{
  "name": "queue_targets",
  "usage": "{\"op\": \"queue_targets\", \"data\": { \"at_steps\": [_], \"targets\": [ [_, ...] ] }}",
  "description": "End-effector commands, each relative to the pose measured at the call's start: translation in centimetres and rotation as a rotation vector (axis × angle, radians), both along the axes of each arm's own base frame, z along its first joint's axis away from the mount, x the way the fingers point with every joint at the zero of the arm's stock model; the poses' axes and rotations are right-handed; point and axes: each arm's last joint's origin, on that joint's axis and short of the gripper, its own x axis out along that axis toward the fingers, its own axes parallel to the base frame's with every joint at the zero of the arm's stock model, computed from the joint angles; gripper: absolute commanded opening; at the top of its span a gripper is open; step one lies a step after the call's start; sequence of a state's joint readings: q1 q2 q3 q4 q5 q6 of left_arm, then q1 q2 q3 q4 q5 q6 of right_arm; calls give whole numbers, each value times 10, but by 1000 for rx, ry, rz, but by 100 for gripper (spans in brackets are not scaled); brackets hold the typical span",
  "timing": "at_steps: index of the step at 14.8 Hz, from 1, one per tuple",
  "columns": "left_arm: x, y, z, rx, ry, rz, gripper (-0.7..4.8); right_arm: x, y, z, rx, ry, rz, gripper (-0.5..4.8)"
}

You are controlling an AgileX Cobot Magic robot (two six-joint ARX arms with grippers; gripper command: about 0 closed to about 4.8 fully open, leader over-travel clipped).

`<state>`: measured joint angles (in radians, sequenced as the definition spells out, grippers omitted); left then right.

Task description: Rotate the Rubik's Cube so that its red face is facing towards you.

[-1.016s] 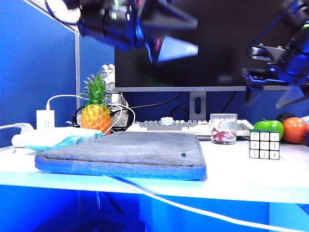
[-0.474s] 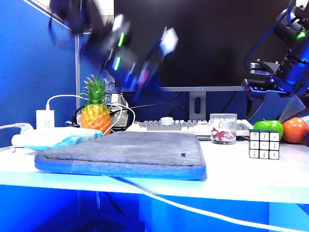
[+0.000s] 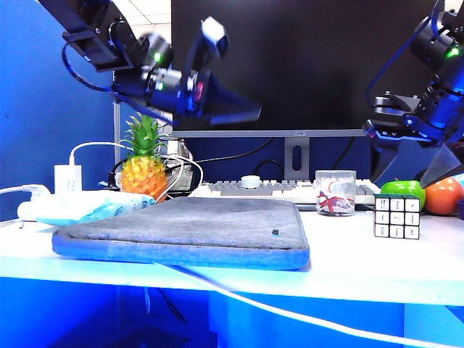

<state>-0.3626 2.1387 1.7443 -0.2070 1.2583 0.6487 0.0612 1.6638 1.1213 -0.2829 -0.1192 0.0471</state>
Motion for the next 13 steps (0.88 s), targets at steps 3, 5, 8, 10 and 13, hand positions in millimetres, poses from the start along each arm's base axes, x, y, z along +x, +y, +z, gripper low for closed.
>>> {"op": "queue_targets", "data": {
  "at_steps": [3, 5, 8, 10, 13],
  "targets": [
    [6, -1, 10, -57, 24, -12, -6, -2, -2, 10, -72, -34, -58, 3],
    [6, -1, 10, -55, 28, -11, -6, -6, -1, 12, -44, -12, -66, -1],
    [6, -1, 9, -53, 35, -10, -6, -15, 16, 5, 74, 109, 7, -1],
    [4, -4, 9, -52, 38, -17, -6, -18, 47, 7, 82, 91, 89, -2],
    [2, -8, 9, -49, 59, -26, -6, -15, 64, 6, 78, 40, 104, -2]
  ]
}}
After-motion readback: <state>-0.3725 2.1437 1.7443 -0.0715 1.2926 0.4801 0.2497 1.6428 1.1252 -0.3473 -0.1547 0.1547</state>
